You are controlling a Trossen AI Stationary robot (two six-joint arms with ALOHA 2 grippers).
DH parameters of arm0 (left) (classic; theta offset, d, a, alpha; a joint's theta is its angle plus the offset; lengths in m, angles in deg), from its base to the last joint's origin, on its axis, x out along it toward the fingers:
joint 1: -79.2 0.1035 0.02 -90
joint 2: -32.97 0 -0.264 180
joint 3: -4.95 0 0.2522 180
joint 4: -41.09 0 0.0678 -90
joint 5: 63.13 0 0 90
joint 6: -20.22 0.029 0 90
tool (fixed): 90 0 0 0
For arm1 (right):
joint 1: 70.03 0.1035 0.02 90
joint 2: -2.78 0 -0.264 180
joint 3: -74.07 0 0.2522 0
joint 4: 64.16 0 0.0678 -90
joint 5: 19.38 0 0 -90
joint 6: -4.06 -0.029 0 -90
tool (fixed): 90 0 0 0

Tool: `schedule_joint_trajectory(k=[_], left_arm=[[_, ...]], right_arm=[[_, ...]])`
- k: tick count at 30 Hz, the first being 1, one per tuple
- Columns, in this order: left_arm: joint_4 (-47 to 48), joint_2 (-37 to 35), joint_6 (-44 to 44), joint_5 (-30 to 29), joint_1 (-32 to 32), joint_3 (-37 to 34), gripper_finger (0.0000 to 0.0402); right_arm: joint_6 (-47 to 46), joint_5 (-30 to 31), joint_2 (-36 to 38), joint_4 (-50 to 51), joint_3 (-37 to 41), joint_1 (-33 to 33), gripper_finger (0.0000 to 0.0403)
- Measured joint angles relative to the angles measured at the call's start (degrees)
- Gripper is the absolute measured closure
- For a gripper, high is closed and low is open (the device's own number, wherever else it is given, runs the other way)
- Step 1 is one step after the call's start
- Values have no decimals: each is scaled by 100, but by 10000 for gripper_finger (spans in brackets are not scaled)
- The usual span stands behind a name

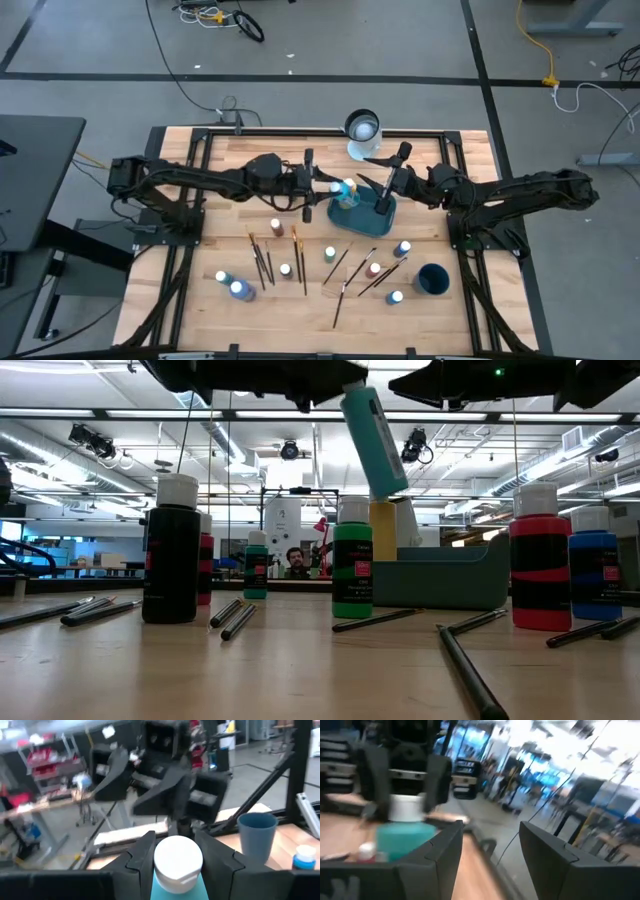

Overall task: Pick & Place Paint Supplies
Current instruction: Put the large light blue paint bottle into the green bin

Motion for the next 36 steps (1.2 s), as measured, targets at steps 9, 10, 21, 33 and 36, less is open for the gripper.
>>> schedule_joint_trajectory(k=[9,10,21,33,36], left_arm=[[-216,-1,-69,-117,15,-1,271],[-219,-1,-126,-118,15,-1,271],[-132,-1,-371,-371,5,-3,271],[-240,-5,-360,-307,4,-3,270],[-247,-8,-373,-316,4,-1,271]], right_arm=[[-1647,-1827,-141,1982,-881,6,202],[-1640,-1827,-235,1955,-937,7,202],[-840,-1157,-821,1828,-997,4,133],[-504,-1176,-1178,1270,-1026,0,119],[-602,-1146,-1181,1262,-1193,0,136]])
